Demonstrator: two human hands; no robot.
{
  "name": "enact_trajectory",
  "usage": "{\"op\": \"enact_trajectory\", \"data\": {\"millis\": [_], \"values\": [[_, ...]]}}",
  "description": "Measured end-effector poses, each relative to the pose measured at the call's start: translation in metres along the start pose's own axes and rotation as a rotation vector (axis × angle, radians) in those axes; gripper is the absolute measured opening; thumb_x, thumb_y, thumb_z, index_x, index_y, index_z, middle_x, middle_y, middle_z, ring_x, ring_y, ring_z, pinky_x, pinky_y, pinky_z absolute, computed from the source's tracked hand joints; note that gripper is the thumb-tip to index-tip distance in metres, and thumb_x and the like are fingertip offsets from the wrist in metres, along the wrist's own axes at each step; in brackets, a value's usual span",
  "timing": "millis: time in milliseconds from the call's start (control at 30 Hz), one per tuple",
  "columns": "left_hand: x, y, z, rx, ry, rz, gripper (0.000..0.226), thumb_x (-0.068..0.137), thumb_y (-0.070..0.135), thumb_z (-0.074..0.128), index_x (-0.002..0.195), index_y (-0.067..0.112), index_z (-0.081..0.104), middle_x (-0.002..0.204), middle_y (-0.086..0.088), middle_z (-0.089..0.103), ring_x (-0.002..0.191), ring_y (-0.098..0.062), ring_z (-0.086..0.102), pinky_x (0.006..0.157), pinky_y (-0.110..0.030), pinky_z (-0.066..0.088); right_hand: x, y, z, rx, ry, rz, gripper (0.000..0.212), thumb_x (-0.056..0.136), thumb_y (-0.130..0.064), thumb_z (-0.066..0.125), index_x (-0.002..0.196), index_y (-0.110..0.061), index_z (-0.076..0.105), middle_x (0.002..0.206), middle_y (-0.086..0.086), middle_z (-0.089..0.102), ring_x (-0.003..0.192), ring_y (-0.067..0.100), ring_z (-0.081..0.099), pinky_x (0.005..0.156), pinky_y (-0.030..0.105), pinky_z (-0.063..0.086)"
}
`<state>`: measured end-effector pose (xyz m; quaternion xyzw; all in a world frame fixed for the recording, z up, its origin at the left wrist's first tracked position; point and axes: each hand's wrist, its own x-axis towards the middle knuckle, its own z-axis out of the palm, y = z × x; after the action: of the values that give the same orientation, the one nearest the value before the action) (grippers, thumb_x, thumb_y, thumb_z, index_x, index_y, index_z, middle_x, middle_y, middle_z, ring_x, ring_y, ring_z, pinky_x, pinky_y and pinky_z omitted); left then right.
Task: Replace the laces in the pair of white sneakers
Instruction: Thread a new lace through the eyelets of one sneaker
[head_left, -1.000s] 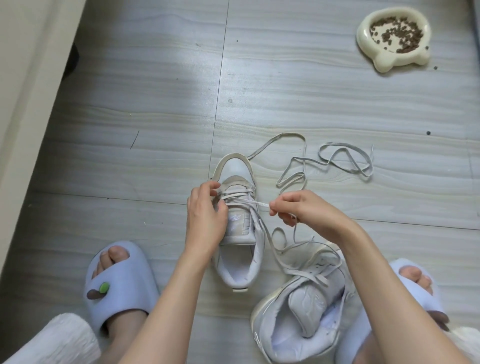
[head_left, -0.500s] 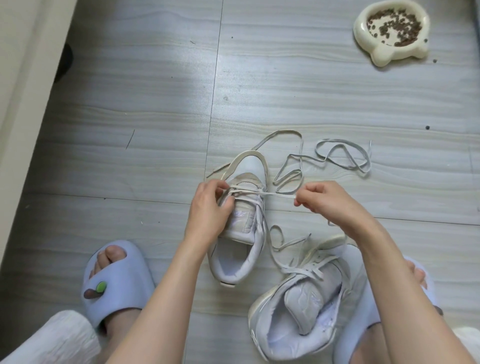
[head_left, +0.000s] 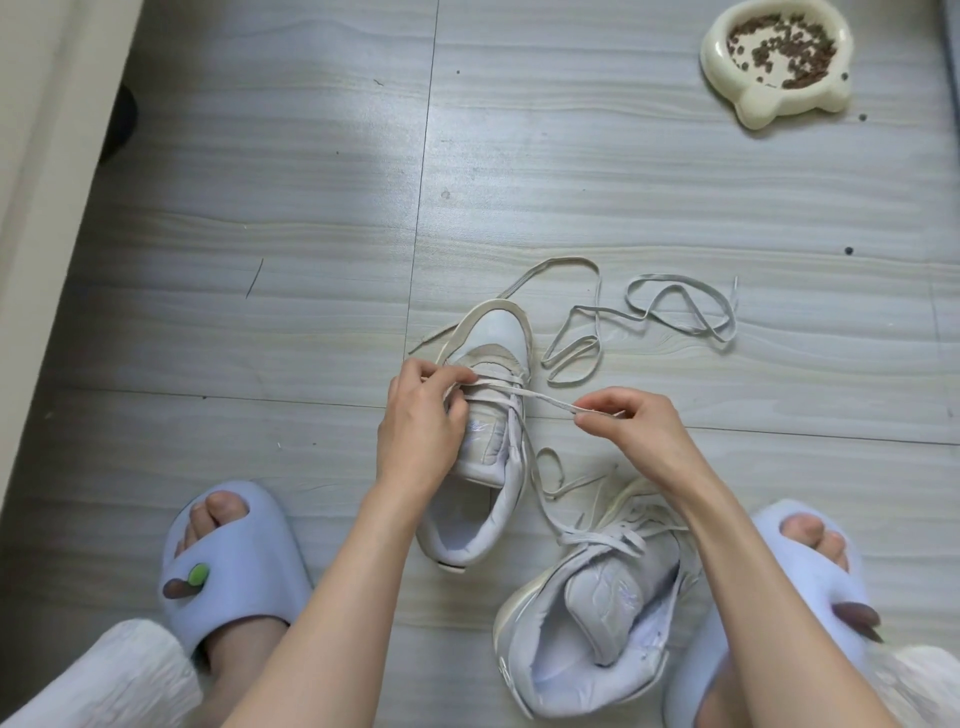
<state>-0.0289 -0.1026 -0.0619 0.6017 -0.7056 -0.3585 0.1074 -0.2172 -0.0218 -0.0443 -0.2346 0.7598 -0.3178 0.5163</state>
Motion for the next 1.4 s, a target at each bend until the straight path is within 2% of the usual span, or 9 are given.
{"op": "enact_trajectory", "data": {"millis": [133,267,500,700,900,1000,1100,1233,1400], "values": [[0.0,0.001,0.0,-0.016,-0.014,-0.01,0.025,0.087,0.009,0.051,0.101,0.025,0.066,0.106,0.001,0.048,0.107,-0.019,0.048,0.085,-0.03,0.041,-0.004,-0.004,0.004,-0.004,-0.014,-0.063,0.024,0.078,-0.005,0.07,0.07,-0.027,0.069,0.076,-0.008,0.066,0.06,-0.009,0.054,0.068,0.009,0.041],[0.001,0.001,0.0,-0.044,-0.023,-0.033,0.022,0.086,0.009,0.052,0.097,0.023,0.065,0.105,0.002,0.047,0.107,-0.018,0.047,0.084,-0.026,0.037,-0.003,-0.006,0.01,-0.151,0.159,-0.26,0.03,0.076,-0.018,0.065,0.064,-0.046,0.068,0.077,-0.015,0.064,0.087,0.009,0.059,0.092,0.038,0.041],[0.006,0.001,-0.005,-0.198,-0.025,-0.088,0.011,0.083,0.012,0.064,0.088,0.021,0.058,0.096,0.003,0.051,0.093,-0.015,0.052,0.083,-0.022,0.038,-0.004,-0.004,0.017,-0.504,0.474,-0.601,0.031,0.072,-0.008,0.059,0.068,-0.036,0.07,0.084,-0.013,0.051,0.082,0.005,0.036,0.07,0.026,0.014],[0.008,-0.002,-0.006,-0.171,-0.085,-0.058,0.018,0.084,0.012,0.061,0.088,0.029,0.066,0.101,0.002,0.05,0.099,-0.015,0.052,0.094,-0.026,0.039,-0.012,0.012,0.024,-0.67,0.413,-0.638,0.032,0.069,-0.013,0.049,0.067,-0.036,0.072,0.108,-0.005,0.062,0.088,0.014,0.042,0.07,0.027,0.012],[0.003,0.001,-0.001,-0.063,-0.048,-0.024,0.018,0.085,0.013,0.057,0.092,0.025,0.068,0.103,0.002,0.047,0.108,-0.02,0.049,0.091,-0.031,0.041,-0.01,0.033,0.033,-0.802,0.277,-0.497,0.03,0.07,-0.022,0.051,0.084,-0.038,0.073,0.124,-0.006,0.056,0.101,0.015,0.04,0.071,0.027,0.009],[0.003,0.001,0.0,-0.009,-0.064,-0.011,0.016,0.085,0.013,0.056,0.092,0.023,0.067,0.103,0.004,0.044,0.108,-0.02,0.047,0.085,-0.024,0.034,-0.006,0.031,0.041,-0.511,0.055,-0.271,0.021,0.09,-0.034,0.05,0.108,-0.033,0.06,0.119,-0.013,0.057,0.108,0.012,0.051,0.087,0.032,0.024],[0.002,0.001,0.001,0.0,-0.071,-0.002,0.016,0.085,0.013,0.056,0.092,0.023,0.067,0.104,0.003,0.044,0.108,-0.02,0.046,0.083,-0.023,0.032,0.0,0.015,0.049,-0.022,0.007,-0.132,0.005,0.093,-0.035,0.051,0.094,-0.031,0.054,0.096,-0.009,0.064,0.097,0.015,0.061,0.093,0.039,0.045],[-0.001,0.002,0.004,-0.019,-0.044,-0.005,0.016,0.085,0.014,0.056,0.092,0.024,0.066,0.105,0.003,0.045,0.108,-0.02,0.045,0.085,-0.025,0.035,0.011,-0.004,0.053,-0.17,0.036,-0.122,0.017,0.09,-0.036,0.056,0.085,-0.02,0.054,0.077,-0.008,0.058,0.074,0.011,0.055,0.069,0.026,0.043],[-0.004,0.004,0.005,-0.019,-0.009,-0.028,0.016,0.085,0.016,0.056,0.093,0.026,0.066,0.106,0.003,0.047,0.108,-0.018,0.045,0.083,-0.029,0.039,0.016,-0.004,0.054,-0.077,-0.061,-0.011,0.019,0.083,-0.028,0.068,0.083,-0.022,0.049,0.08,-0.001,0.056,0.074,0.016,0.054,0.081,0.042,0.05]]}}
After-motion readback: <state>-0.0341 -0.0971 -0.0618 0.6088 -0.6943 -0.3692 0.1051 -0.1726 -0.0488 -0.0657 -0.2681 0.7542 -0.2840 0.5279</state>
